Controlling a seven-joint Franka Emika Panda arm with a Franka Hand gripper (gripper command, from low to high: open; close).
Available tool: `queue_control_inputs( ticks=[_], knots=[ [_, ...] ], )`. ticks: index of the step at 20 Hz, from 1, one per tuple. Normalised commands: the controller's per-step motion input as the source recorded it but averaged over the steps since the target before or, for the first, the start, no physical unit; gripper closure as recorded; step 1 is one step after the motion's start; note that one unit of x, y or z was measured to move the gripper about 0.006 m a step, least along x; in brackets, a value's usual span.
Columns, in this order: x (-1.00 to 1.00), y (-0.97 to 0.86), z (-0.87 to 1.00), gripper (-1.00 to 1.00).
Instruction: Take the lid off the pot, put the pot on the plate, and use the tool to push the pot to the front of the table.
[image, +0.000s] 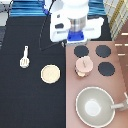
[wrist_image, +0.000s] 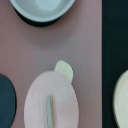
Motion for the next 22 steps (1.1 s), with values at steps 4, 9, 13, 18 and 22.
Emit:
queue_control_inputs(
  ticks=[4, 9, 13, 18, 22],
  knots=[
    [0.75, 0.63, -0.41, -1.0],
    [0.37, 0.56, -0.46, -1.0],
    [-0.17, 0.5, -0.52, -1.0],
    [-0.56, 0.39, -0.58, -1.0],
    [-0.64, 0.33, -0.61, -1.0]
  ],
)
